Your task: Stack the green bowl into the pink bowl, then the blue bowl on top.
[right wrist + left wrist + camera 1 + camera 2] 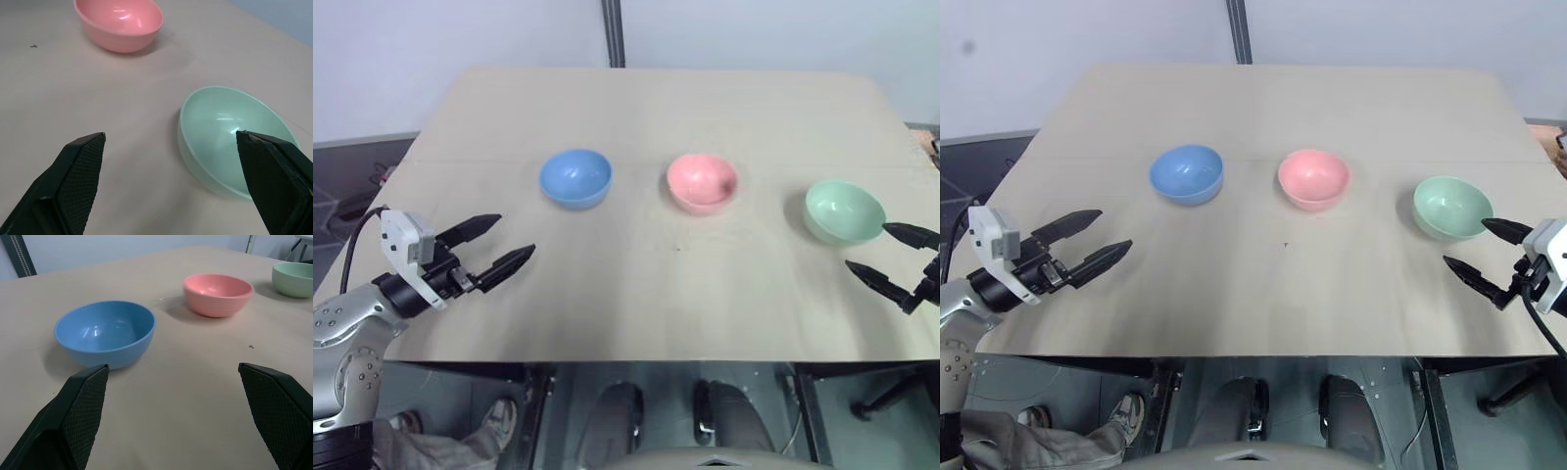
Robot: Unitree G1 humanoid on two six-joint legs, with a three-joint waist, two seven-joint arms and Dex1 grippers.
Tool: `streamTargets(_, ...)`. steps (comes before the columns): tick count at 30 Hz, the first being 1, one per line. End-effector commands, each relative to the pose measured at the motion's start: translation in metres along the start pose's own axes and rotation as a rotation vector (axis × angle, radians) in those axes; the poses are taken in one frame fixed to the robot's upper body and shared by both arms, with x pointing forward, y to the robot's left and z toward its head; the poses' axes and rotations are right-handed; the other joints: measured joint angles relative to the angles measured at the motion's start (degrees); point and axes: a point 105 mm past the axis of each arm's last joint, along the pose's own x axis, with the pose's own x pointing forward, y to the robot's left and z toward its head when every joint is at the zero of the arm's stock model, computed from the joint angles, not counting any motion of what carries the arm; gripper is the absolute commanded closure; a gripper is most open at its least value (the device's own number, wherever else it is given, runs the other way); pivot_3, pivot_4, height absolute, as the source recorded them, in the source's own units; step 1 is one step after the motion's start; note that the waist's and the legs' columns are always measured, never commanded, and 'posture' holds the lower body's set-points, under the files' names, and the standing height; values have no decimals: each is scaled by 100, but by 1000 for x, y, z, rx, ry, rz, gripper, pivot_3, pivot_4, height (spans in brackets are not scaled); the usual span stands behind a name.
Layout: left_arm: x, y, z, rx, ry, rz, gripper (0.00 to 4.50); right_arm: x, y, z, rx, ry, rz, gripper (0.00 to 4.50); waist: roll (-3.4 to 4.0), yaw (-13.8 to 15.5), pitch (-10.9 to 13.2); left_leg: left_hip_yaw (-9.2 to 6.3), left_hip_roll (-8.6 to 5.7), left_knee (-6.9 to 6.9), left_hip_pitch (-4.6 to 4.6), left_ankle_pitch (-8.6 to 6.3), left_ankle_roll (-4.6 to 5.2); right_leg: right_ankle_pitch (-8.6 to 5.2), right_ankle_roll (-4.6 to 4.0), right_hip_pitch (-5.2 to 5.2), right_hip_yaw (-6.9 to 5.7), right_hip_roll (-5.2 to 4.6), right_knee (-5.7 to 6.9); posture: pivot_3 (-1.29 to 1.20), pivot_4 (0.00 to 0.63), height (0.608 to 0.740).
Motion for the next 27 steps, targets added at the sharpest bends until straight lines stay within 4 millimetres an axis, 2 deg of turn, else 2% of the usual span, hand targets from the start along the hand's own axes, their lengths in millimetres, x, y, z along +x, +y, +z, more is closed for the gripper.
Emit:
streamTargets(1, 0, 1, 14, 35, -38, -12, 0, 4, -2, 18, -37, -44, -10, 24, 0, 1, 0, 1, 0, 0, 0, 0, 0, 0, 0, 0, 0, 0, -1, 0, 150, 740)
streamTargets(5, 5, -4, 20, 26, -77, -40, 0, 24, 7, 26, -46, -73, 19, 24, -4, -10, 2, 9, 1, 0, 4, 0, 0, 1, 2, -4, 9, 2, 3, 0, 150, 740)
streamTargets(9, 10, -9, 21, 26, -103, -69, 0, 52, 23, 33, -80, -85, 85, 24, -4, -10, 3, 15, 8, 0, 4, 1, 0, 1, 1, -8, 15, 13, 4, 0, 150, 740)
streamTargets(11, 15, -13, 22, 27, -113, -84, 0, 71, 28, 37, -150, -71, 77, 24, -5, -8, 3, 23, 7, -1, 3, 1, 0, 2, 1, -12, 23, 15, 6, 0, 150, 740)
streamTargets(14, 19, -20, 22, 25, -134, -121, 0, 101, 42, 47, -163, -91, 152, 24, -14, -9, 8, 45, 6, 0, -1, 1, 0, 3, 2, -31, 46, 18, 20, 0, 150, 740)
streamTargets(22, 16, -43, 35, 26, -188, -294, 0, 198, 76, 77, -247, -167, 295, 24, -41, -111, 20, 73, 22, 2, 6, 2, -1, 24, -9, -47, 78, 43, 41, 0, 150, 740)
streamTargets(26, 15, -47, 36, 24, -192, -309, 0, 229, 87, 72, -309, -133, 339, 24, -42, -134, 20, 78, 25, 2, -1, 3, -2, 30, -5, -58, 83, 45, 45, 0, 150, 740)
streamTargets(27, 14, -47, 38, 20, -203, -305, 0, 233, 86, 69, -320, -122, 344, 263, -42, -126, 20, 77, 25, 2, -3, 3, -3, 31, -5, -58, 83, 44, 44, 0, 150, 740)
